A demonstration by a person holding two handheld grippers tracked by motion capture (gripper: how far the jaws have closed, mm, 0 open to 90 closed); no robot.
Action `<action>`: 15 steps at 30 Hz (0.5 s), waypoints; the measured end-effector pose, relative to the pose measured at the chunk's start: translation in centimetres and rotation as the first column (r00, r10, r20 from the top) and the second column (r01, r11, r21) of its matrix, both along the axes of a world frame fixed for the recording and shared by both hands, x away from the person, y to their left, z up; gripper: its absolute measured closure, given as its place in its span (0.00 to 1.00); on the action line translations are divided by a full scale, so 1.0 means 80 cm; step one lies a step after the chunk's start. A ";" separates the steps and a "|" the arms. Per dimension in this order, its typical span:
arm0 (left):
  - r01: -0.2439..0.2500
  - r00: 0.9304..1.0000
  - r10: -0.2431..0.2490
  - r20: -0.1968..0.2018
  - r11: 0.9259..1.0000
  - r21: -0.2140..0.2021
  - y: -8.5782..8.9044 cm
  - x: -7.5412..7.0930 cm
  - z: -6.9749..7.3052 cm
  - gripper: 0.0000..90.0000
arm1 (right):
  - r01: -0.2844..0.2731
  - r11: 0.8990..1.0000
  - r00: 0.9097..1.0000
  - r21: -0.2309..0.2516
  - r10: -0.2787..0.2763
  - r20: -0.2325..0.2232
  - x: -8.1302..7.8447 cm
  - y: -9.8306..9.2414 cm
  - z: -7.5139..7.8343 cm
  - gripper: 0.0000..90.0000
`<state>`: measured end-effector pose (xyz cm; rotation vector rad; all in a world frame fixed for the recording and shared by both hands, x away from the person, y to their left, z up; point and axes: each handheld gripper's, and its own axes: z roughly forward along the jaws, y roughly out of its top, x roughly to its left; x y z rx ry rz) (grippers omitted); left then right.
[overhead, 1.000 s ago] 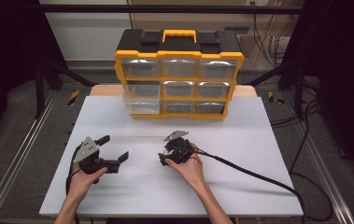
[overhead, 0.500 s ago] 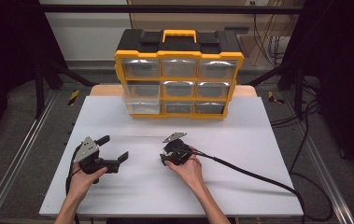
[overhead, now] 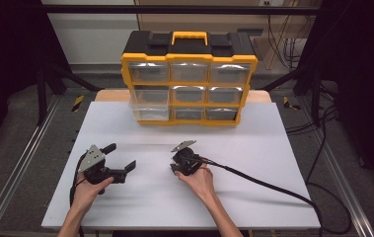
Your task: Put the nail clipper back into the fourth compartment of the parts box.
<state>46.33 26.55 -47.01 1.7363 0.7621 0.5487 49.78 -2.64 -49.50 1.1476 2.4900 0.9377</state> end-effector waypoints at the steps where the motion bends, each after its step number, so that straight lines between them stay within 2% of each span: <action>1: 0.000 1.000 0.000 0.000 1.000 -0.001 0.000 0.000 0.000 0.00 | 0.000 1.000 1.000 0.000 0.000 0.000 0.000 0.000 0.000 0.74; 15: -0.002 1.000 0.002 -0.001 1.000 0.000 0.001 0.000 0.000 0.00 | 0.016 1.000 0.999 0.010 -0.015 -0.048 0.001 -0.001 0.002 0.81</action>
